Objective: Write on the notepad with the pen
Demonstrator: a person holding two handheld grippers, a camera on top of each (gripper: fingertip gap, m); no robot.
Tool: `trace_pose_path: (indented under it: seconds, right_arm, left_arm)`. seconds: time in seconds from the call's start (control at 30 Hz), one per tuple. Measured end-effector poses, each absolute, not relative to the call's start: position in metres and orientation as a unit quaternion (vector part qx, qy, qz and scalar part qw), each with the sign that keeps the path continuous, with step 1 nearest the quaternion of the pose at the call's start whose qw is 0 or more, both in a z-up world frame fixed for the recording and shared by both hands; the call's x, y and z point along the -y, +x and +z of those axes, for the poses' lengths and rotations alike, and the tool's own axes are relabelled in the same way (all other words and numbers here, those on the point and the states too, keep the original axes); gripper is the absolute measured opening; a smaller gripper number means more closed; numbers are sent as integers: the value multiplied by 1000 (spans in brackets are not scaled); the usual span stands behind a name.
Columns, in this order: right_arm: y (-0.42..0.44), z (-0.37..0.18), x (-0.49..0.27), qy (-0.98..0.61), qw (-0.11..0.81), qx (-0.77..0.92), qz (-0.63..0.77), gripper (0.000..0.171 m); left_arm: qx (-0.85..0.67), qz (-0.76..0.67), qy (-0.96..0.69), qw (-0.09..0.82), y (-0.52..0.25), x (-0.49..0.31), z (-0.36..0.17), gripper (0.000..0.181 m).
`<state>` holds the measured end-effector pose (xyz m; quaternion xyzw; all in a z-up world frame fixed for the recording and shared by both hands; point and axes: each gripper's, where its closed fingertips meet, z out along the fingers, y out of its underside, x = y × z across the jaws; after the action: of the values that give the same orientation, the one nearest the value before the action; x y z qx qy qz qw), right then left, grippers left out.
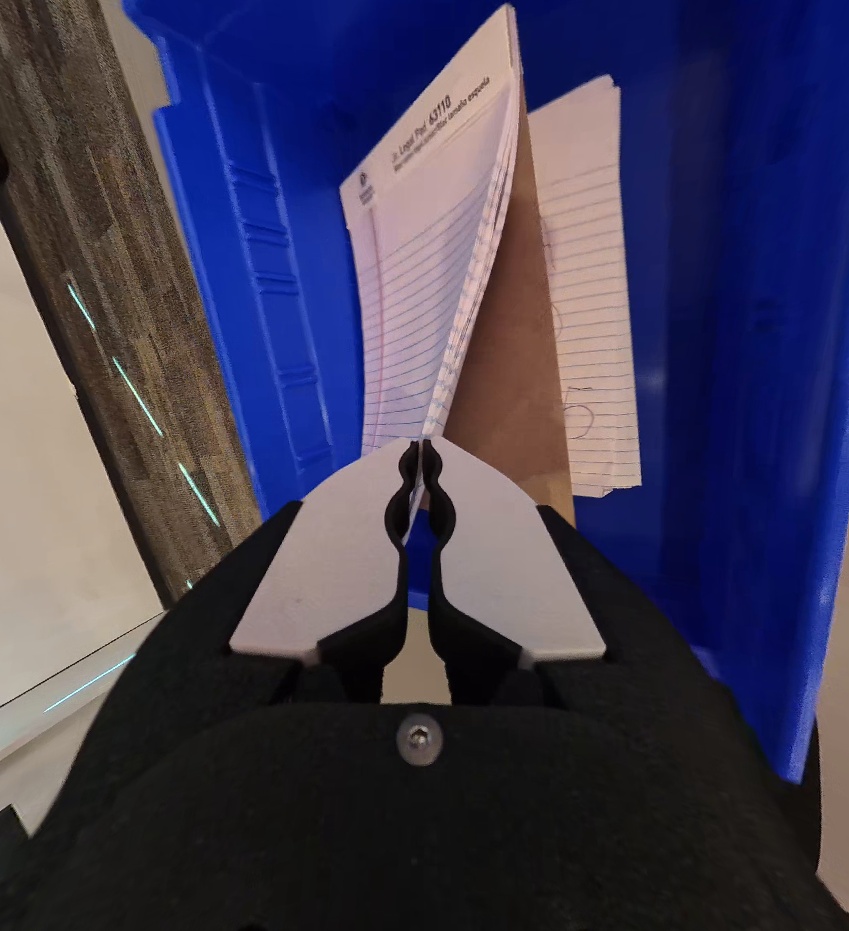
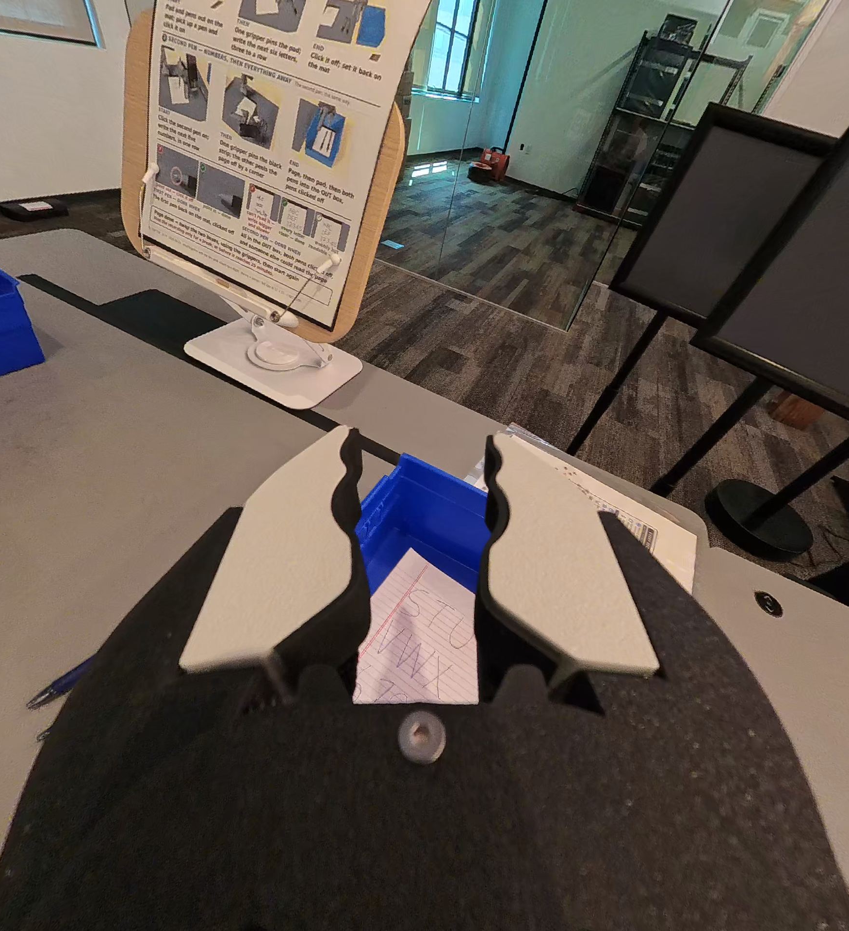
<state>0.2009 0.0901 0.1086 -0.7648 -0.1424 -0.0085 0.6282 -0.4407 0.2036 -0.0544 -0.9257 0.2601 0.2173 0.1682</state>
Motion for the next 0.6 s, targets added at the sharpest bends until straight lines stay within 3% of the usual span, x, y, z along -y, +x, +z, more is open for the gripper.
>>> trace_pose_path:
  seconds: [0.37,0.6]
  right_arm:
    - [167,97,-110,-774,605,187,0,46]
    - [121,92,-123,-770,595,202,109,45]
  left_arm:
    - [-234,192,-932,200,-460,-206,-5,2]
    - [-236,178,-931,212,-457,-197,3,1]
